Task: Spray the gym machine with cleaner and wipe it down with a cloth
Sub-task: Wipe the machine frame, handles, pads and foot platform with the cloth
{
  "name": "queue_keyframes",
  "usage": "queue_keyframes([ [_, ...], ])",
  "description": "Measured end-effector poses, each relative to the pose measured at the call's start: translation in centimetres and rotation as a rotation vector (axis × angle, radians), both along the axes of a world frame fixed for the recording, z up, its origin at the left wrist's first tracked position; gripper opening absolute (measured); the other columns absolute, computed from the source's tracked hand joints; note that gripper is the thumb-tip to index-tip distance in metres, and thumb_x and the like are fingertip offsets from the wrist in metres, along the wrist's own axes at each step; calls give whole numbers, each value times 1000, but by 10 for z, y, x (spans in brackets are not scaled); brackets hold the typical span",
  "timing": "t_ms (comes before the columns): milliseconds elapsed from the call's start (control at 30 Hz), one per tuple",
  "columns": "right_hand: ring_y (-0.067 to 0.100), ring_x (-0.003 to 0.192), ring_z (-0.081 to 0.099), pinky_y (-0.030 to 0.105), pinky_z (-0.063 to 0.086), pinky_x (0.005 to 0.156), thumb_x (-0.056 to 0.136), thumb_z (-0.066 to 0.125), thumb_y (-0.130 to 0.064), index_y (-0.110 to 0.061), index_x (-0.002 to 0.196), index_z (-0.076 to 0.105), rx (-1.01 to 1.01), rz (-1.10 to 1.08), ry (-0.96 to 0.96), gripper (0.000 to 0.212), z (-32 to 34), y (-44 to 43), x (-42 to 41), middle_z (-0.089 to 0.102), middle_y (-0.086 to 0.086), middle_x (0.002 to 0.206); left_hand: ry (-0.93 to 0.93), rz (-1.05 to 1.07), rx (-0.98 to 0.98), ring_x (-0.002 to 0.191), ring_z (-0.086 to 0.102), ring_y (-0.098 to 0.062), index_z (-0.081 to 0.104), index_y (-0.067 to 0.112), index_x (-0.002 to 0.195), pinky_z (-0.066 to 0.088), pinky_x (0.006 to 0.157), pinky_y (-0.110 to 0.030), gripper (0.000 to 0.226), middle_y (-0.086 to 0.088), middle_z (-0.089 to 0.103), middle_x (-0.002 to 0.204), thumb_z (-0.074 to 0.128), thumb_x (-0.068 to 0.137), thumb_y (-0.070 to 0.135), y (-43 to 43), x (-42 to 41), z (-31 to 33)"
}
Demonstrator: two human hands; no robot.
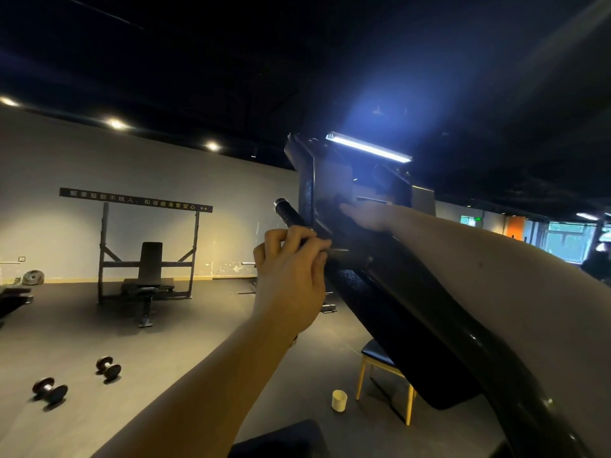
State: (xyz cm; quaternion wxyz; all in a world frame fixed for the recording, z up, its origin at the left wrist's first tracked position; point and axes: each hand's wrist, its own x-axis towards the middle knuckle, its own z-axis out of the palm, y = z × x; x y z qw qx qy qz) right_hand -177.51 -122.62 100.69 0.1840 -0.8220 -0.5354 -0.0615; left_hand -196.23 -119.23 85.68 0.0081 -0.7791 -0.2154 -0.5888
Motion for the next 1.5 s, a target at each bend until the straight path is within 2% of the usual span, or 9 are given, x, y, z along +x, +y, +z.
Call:
queue_keyframes([
  [267,29,140,48,44,26,125,110,25,-54,-24,154,44,-121,-52,232,56,-17,-77,22,52,9,150,-35,-44,-75,128,38,-28,71,22,123,31,106,-39,39,-2,58,136,45,100,39,-1,6,-2],
  [600,30,155,22,52,15,127,111,37,-34,-28,153,45,-222,127,-226,43,-9,-4,-42,28,10,166,9,-22,-67,130,35,-29,69,24,125,23,102,-33,30,-3,55,139,51,104,32,-3,0,1],
  [733,17,116,59,42,39,110,110,41,-35,-20,120,68,-68,253,-96,32,-21,-30,-51,64,4,120,62,8,-40,133,32,-27,67,25,129,26,107,-36,28,0,54,140,55,103,26,-10,-9,5],
  [867,8,93,59,41,47,100,111,42,-33,-28,102,65,134,258,-7,25,-35,-78,-45,62,-4,96,104,45,-27,137,32,-29,64,25,136,25,111,-42,33,1,54,145,54,104,24,-22,-15,7],
  [967,17,127,55,48,35,119,111,43,-32,-30,128,66,79,229,-110,29,-56,-122,-41,64,0,132,134,110,-9,143,31,-29,58,22,143,19,118,-45,41,-1,50,151,57,102,23,-35,-17,6],
  [1033,16,156,23,44,11,129,111,43,-30,-31,145,57,-50,200,-257,37,-74,-153,-39,36,-7,165,162,168,0,148,28,-31,54,19,147,13,122,-49,49,-5,45,156,61,99,25,-43,-14,2],
  [1133,11,159,-1,41,-2,129,111,43,-23,-31,149,53,-129,215,-329,40,-89,-182,-39,16,-13,171,205,213,-2,152,23,-35,51,18,147,10,124,-55,59,-11,38,159,69,92,30,-55,-2,-9],
  [1333,25,159,5,52,9,128,108,48,-35,-36,148,54,-123,119,-397,39,-74,-148,-56,6,-3,173,246,259,4,152,21,-37,50,17,144,14,123,-61,63,-13,38,157,72,85,30,-59,5,-10],
  [1500,16,160,-2,55,9,128,106,50,-25,-35,140,61,-152,111,-568,37,-101,-173,-60,17,-11,171,248,257,32,156,9,-35,36,18,156,0,124,-58,80,-13,22,167,72,86,34,-60,3,-26],
])
